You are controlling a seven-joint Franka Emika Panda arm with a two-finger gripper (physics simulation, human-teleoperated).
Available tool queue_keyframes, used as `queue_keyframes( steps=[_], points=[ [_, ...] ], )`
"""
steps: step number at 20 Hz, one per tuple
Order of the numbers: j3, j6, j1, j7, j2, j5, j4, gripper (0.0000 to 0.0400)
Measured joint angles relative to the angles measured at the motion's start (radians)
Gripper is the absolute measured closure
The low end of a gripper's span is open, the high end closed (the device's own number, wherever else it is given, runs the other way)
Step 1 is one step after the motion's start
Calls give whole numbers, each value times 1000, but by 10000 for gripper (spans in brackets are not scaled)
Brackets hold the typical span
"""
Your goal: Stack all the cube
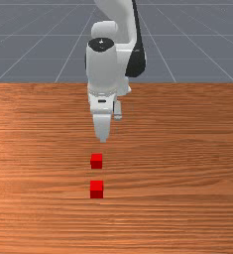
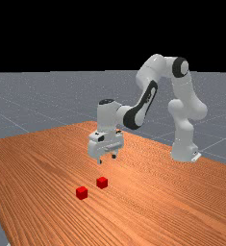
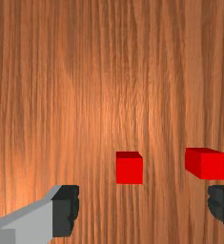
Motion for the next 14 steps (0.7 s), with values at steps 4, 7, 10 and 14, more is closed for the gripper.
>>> queue_keyframes(
  steps=[4, 7, 10, 14],
  points=[
    [-5, -60, -2, 9, 56, -2, 58, 0],
    [-4, -3, -2, 9, 89, -1, 44, 0],
    [-4, 19, -2, 9, 105, 0, 40, 0],
    [-3, -17, -1, 12, 157, 1, 126, 0]
  ],
)
